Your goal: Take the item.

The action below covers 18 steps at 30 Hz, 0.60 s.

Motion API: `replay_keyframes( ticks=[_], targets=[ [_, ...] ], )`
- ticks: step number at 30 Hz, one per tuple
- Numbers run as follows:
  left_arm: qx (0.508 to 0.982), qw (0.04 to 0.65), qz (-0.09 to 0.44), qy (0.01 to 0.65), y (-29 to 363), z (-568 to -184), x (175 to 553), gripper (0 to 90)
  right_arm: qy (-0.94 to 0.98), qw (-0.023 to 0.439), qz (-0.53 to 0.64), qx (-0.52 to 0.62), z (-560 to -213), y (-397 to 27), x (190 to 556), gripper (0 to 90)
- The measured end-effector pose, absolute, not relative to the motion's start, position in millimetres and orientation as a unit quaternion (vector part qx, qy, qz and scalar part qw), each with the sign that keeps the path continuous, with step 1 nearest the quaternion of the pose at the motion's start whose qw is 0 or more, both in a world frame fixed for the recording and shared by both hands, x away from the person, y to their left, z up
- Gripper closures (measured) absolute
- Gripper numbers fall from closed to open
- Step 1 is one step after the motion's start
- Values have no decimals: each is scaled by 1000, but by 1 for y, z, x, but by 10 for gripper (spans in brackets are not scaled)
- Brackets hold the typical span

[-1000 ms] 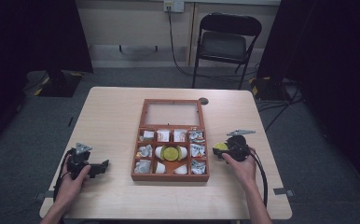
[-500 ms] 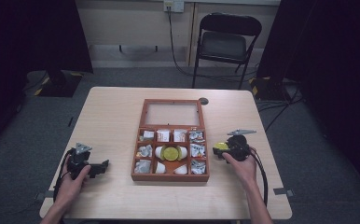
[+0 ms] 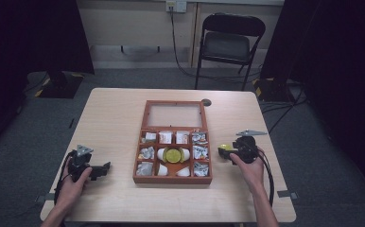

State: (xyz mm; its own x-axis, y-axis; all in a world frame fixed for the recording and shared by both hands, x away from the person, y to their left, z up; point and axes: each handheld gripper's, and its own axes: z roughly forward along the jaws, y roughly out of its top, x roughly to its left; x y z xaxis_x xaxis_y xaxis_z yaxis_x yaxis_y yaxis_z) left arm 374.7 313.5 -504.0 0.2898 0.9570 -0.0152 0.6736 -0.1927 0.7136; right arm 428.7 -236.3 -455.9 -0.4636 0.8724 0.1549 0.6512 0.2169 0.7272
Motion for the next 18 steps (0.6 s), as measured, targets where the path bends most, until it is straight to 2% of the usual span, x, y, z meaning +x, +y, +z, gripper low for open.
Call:
replay_keyframes(
  ticks=[12, 18],
  targets=[
    [739, 315, 225, 552, 314, -504, 375, 0, 757, 156, 385, 504, -447, -258, 401, 217],
    [739, 315, 225, 552, 314, -504, 375, 0, 750, 165, 375, 519, -454, -273, 386, 218]
  ],
)
